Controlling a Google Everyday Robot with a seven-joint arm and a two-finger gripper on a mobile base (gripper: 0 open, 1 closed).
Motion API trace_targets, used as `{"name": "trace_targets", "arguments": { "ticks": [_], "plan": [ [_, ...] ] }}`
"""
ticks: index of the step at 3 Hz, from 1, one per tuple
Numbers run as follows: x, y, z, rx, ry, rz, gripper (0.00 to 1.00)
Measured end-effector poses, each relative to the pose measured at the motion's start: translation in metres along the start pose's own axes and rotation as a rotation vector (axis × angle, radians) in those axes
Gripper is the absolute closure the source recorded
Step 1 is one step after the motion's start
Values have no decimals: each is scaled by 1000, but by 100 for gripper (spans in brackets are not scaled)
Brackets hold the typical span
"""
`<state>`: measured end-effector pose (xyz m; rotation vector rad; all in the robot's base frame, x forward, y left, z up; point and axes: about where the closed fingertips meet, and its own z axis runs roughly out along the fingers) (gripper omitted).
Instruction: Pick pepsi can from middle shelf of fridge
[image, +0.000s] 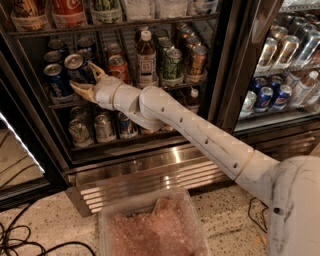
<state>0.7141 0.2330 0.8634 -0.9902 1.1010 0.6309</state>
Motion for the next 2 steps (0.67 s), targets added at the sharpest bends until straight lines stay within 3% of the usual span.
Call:
{"name": "trace_targets", "arguments": {
  "ticks": [2],
  "plan": [
    [13, 18, -25, -19, 56, 47, 100]
  ]
}}
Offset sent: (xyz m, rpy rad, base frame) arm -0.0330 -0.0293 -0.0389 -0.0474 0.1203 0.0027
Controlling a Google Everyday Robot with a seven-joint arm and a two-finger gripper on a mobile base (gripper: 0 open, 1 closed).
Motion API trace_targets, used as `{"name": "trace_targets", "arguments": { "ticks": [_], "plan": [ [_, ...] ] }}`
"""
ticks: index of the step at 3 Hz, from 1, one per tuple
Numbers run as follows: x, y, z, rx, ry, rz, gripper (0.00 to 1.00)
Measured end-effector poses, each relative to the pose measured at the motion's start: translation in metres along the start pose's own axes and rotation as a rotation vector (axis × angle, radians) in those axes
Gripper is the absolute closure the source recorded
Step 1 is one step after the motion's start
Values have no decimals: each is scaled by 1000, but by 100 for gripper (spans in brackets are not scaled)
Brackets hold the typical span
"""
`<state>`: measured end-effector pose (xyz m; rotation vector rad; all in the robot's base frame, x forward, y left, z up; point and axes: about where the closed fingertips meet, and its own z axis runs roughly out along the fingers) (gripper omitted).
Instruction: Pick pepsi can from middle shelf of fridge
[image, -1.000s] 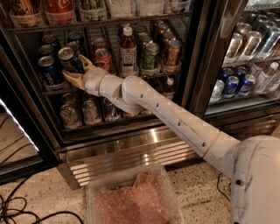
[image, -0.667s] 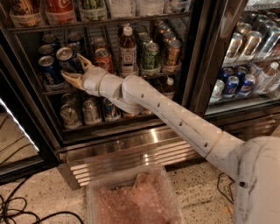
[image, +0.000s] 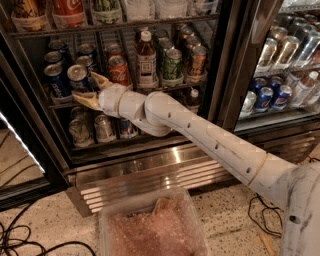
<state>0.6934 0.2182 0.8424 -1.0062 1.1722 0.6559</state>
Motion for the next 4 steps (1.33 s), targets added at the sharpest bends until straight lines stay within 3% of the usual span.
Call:
{"name": "trace_targets", "arguments": {
  "ticks": [4],
  "plan": [
    [4, -3, -17, -10, 17, 30, 100]
  ]
}}
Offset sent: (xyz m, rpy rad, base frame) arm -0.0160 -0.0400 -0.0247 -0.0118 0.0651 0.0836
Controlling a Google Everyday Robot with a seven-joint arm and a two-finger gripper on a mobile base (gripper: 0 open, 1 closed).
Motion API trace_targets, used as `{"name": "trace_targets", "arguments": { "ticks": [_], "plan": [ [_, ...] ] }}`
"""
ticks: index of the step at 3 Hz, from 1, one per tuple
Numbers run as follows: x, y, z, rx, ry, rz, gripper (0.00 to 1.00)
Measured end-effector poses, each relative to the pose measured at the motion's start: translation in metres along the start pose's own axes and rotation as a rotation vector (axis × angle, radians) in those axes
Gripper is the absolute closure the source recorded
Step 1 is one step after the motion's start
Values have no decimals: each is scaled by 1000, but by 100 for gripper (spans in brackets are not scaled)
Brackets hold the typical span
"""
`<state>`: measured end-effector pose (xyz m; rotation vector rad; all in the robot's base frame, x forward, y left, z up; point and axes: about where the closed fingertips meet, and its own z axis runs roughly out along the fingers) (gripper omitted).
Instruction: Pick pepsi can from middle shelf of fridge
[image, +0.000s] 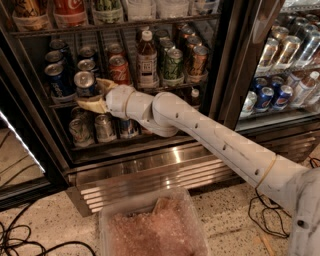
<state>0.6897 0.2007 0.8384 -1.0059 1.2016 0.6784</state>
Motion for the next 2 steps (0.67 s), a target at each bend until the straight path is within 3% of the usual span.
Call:
{"name": "trace_targets", "arguments": {
  "ticks": [1, 2],
  "plan": [
    [0, 0, -1, 0, 1, 1, 100],
    [20, 11, -18, -78, 2, 31, 100]
  ]
}}
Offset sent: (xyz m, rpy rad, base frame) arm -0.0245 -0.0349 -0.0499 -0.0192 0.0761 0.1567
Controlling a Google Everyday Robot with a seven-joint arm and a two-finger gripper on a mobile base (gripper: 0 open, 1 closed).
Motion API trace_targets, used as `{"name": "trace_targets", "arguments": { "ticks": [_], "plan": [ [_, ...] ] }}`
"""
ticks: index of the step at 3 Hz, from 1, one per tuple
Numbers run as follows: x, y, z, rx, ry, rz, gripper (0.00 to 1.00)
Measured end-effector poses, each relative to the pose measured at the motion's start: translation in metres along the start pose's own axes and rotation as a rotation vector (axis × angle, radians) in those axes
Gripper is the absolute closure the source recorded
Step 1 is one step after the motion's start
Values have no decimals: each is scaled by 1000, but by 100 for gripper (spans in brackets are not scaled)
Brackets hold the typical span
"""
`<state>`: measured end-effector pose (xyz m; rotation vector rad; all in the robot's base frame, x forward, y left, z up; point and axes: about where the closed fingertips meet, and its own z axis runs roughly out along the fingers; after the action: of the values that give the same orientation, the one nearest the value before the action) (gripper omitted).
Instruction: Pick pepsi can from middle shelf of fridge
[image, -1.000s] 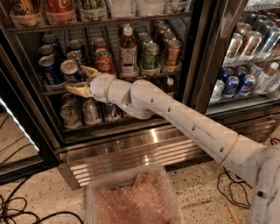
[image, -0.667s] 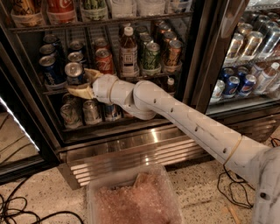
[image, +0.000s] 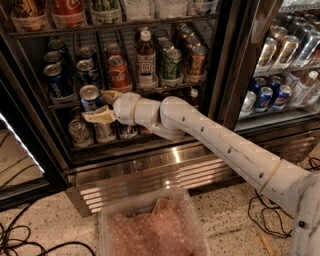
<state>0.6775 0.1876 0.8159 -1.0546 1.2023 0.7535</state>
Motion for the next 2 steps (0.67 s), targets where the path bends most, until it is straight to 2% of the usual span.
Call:
{"name": "trace_targets", "arguments": {
  "ticks": [2],
  "plan": [
    [18, 22, -29, -97, 23, 39, 100]
  ]
}}
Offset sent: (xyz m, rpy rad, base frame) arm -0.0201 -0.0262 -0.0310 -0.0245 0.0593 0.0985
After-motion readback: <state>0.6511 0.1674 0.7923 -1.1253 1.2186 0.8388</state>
